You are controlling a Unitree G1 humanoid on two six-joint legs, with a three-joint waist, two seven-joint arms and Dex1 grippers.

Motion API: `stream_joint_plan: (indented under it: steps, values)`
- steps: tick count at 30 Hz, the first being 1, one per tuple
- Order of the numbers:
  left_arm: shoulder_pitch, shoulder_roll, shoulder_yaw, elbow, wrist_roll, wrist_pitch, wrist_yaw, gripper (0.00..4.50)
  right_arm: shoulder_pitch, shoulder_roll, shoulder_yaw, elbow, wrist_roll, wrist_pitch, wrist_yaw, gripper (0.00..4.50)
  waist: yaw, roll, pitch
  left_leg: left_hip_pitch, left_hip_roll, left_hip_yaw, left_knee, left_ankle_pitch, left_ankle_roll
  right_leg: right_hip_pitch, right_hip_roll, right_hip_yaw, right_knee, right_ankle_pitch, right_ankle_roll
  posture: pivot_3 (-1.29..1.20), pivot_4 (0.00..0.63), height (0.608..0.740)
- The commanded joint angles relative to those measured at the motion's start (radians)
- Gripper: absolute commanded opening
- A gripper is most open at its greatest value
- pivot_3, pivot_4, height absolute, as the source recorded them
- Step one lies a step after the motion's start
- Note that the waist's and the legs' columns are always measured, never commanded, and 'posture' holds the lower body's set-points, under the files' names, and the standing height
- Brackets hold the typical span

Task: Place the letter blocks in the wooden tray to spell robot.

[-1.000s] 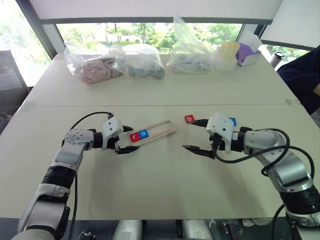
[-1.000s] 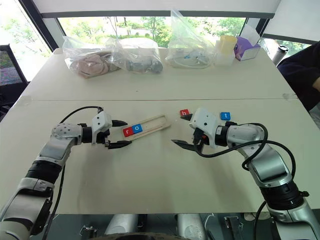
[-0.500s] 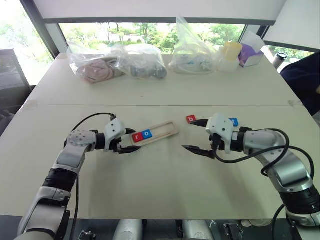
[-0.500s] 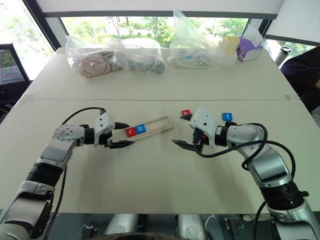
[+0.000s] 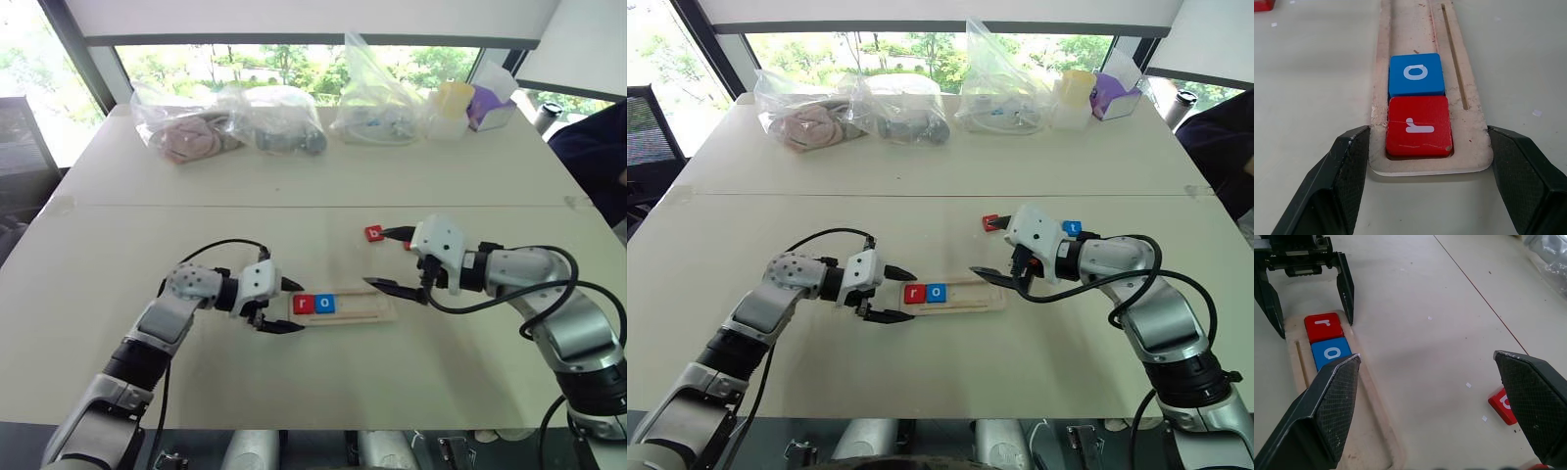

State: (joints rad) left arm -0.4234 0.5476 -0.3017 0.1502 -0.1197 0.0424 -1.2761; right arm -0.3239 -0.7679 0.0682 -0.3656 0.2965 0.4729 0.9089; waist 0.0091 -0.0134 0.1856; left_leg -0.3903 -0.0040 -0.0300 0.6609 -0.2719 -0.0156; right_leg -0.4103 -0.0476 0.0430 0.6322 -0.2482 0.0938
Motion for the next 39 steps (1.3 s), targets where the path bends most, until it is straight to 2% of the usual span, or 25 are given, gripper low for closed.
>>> stream_joint_plan:
  steps: [1, 9, 11, 12, 16, 19, 28, 33, 39]
  values:
    - [0.023, 0.004, -0.034, -0.007, 0.015, -0.011, -0.016, 3.12, -0.002, -0.015, -0.036, -0.025, 0.005, -0.01, -0.002, 4.5, 0.0, 0.0, 0.0, 0.0, 0.0, 0.0, 0.0, 0.0, 0.0, 0.0, 0.0, 0.0, 0.0, 0.0, 0.0, 0.0, 0.15, 0.74]
    - [0.044, 0.001, -0.036, -0.017, 0.027, 0.012, 0.017, 3.12, -0.006, -0.008, -0.027, -0.024, 0.003, -0.007, -0.008, 4.5, 0.0, 0.0, 0.0, 0.0, 0.0, 0.0, 0.0, 0.0, 0.0, 0.0, 0.0, 0.0, 0.0, 0.0, 0.0, 0.0, 0.15, 0.74]
    - [0.05, 0.004, -0.034, -0.03, 0.023, 0.042, 0.024, 4.19, -0.013, 0.001, -0.025, -0.015, 0.001, -0.008, -0.015, 4.5, 0.0, 0.0, 0.0, 0.0, 0.0, 0.0, 0.0, 0.0, 0.0, 0.0, 0.0, 0.0, 0.0, 0.0, 0.0, 0.0, 0.15, 0.74]
    - [0.052, 0.005, -0.034, -0.037, 0.021, 0.053, 0.025, 4.45, -0.014, 0.004, -0.024, -0.012, 0.0, -0.01, -0.019, 4.5, -0.001, 0.0, 0.0, 0.0, 0.0, 0.0, 0.0, 0.0, 0.0, 0.0, 0.0, 0.0, 0.0, 0.0, 0.0, 0.0, 0.15, 0.74]
    - [0.075, 0.022, -0.025, -0.077, 0.013, 0.09, 0.031, 4.45, -0.035, 0.039, -0.011, 0.022, -0.031, 0.016, -0.086, 4.5, -0.004, 0.0, 0.0, 0.0, 0.0, 0.0, 0.0, 0.0, 0.0, 0.0, 0.0, 0.0, 0.0, 0.0, 0.0, 0.0, 0.15, 0.74]
    - [0.11, 0.053, -0.003, -0.113, 0.007, 0.1, 0.041, 4.45, -0.063, 0.083, 0.01, 0.075, -0.09, 0.079, -0.187, 4.5, -0.006, 0.0, 0.0, 0.0, 0.0, 0.0, 0.0, 0.0, 0.0, 0.0, 0.0, 0.0, 0.0, 0.0, 0.0, 0.0, 0.15, 0.74]
    - [0.257, 0.171, 0.131, -0.186, -0.03, 0.093, 0.112, 4.45, -0.165, 0.316, 0.008, 0.184, -0.133, 0.331, -0.443, 4.5, -0.037, 0.0, 0.0, 0.002, 0.003, 0.0, -0.005, 0.0, 0.0, -0.003, 0.001, 0.001, 0.002, 0.001, -0.001, 0.0, 0.15, 0.74]
    - [0.334, 0.222, 0.22, -0.241, -0.073, 0.118, 0.162, 4.45, -0.226, 0.396, 0.01, 0.274, -0.155, 0.361, -0.525, 4.5, -0.049, 0.001, 0.0, 0.003, 0.004, 0.0, -0.011, 0.0, 0.0, -0.005, 0.001, 0.001, 0.003, 0.002, 0.0, 0.0, 0.15, 0.74]
    - [0.392, 0.235, 0.314, -0.33, -0.146, 0.178, 0.222, 4.45, -0.258, 0.44, 0.039, 0.371, -0.188, 0.349, -0.567, 4.5, -0.055, 0.001, 0.0, 0.003, 0.004, 0.001, -0.012, 0.0, 0.0, -0.007, 0.002, 0.001, 0.003, 0.003, 0.0, 0.0, 0.15, 0.74]
